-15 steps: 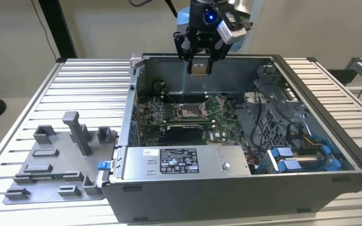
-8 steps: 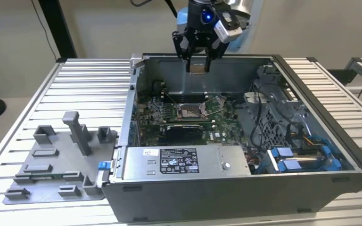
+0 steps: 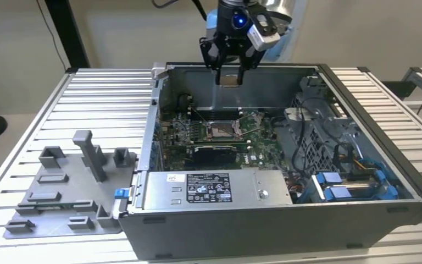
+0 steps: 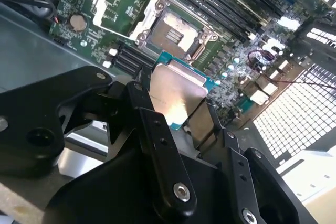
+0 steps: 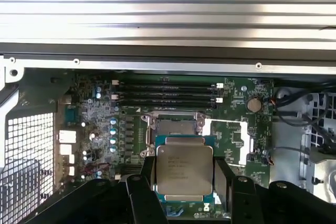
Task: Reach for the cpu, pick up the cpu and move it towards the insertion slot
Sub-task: 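Pick up the cpu and move it towards the insertion slot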
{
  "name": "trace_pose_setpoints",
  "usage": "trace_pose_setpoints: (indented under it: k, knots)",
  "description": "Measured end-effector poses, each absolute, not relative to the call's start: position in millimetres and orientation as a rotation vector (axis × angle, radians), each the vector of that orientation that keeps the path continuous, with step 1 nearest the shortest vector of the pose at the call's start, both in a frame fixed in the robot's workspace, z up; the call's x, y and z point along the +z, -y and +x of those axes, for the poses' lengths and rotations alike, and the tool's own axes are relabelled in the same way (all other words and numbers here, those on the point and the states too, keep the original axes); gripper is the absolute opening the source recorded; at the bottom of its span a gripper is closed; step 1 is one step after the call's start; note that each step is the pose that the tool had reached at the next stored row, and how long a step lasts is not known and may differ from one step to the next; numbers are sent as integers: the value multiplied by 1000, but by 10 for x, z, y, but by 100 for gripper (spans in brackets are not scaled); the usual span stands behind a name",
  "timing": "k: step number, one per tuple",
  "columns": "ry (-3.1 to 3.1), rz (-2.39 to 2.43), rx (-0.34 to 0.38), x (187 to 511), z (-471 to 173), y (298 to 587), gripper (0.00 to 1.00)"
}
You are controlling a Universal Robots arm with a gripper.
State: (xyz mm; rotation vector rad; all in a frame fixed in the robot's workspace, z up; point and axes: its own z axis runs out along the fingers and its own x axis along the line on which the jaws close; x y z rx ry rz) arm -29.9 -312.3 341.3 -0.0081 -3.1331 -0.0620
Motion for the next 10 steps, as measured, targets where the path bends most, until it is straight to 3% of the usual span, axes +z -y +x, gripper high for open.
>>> trace_pose_setpoints:
  k: [10]
  knots:
    - [3133,-8,-62,3412,-322,3123,0]
